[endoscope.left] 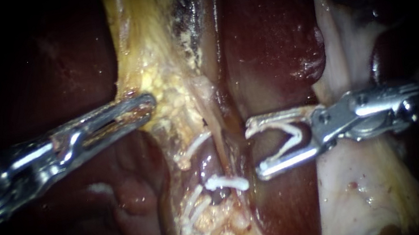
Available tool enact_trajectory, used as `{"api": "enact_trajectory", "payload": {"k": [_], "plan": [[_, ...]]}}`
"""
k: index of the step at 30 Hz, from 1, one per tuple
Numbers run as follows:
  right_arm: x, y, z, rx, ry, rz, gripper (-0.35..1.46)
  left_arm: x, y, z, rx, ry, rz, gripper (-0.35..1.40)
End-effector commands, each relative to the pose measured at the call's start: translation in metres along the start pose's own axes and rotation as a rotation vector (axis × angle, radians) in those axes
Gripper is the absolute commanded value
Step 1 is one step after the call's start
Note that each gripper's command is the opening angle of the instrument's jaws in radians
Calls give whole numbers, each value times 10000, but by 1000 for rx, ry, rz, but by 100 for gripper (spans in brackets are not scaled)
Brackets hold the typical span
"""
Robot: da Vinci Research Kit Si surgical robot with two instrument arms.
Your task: Clipping second clip right tube
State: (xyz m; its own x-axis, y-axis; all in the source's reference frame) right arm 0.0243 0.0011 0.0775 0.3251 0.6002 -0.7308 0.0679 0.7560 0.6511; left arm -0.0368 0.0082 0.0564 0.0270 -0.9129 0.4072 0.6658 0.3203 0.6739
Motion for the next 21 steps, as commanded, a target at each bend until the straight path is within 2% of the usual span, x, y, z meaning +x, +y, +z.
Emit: {"api": "enact_trajectory", "payload": {"k": [1,5,8,15,21], "plan": [[-6,3,6,-3,-10,17,60,-1,-2,-2,1,-7,-1,-35],[-29,14,28,-20,-49,69,60,-3,-13,-10,2,-12,-4,-35],[-37,21,41,-38,-54,106,60,-4,-19,-15,3,-17,-12,-35],[-32,24,64,-49,-49,191,58,-5,-22,-17,2,-17,-13,-35],[-26,24,72,-45,-19,228,55,-5,-23,-17,2,-17,-13,-35]]}}
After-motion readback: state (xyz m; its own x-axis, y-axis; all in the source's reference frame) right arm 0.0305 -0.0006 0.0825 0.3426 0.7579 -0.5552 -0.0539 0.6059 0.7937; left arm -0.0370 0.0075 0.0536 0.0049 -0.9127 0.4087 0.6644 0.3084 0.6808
